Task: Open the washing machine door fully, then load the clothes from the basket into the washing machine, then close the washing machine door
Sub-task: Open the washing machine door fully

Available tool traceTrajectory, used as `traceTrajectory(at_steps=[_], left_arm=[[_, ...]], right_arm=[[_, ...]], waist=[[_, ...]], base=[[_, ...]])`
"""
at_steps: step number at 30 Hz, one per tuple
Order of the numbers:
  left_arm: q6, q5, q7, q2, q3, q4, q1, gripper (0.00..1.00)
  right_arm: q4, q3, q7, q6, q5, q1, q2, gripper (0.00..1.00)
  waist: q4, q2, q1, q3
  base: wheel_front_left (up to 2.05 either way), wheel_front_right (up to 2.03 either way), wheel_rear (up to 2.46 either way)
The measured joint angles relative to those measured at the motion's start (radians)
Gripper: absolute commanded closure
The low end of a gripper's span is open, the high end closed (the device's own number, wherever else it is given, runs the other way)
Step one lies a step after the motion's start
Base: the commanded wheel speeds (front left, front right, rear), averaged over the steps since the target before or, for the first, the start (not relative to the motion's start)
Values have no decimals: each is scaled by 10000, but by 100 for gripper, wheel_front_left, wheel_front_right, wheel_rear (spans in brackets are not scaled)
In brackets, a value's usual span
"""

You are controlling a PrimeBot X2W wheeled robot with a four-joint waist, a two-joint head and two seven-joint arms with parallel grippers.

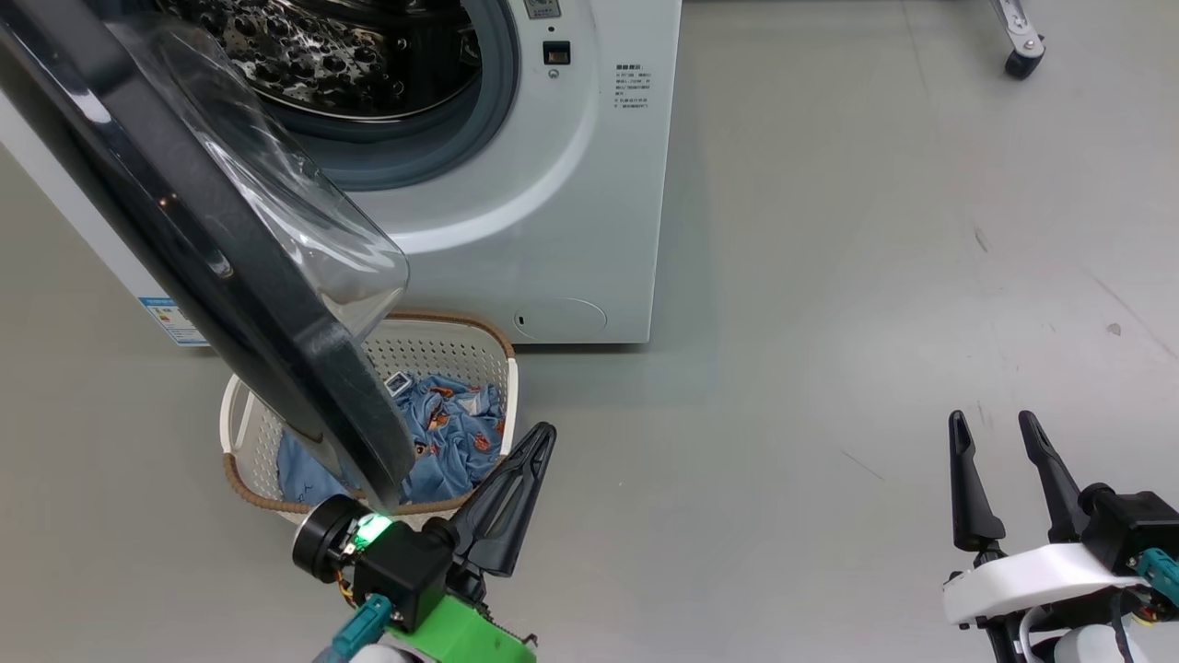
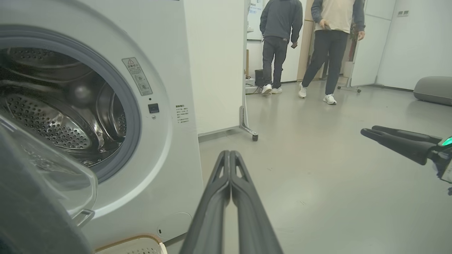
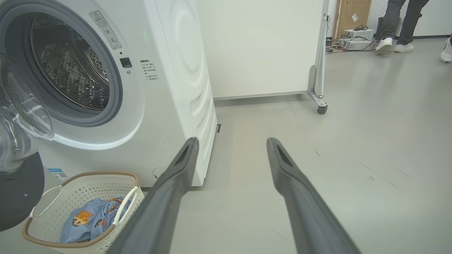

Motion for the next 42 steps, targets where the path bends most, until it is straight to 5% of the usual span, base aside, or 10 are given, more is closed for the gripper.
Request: traceTrajectory(at_steps=[20,42], left_arm=[[2,-217,0,-230,1465,1691,-1090,100],[56,-385,0,-662,1971,2337,-1198,100]], right_arm=[[-17,-224,0,0,2,-201,17,0],[234,-324,0,2,33,-238,59,0]], waist=[[68,0,0,719],[608,0,0,714]], base=[[0,0,0],[0,0,0]])
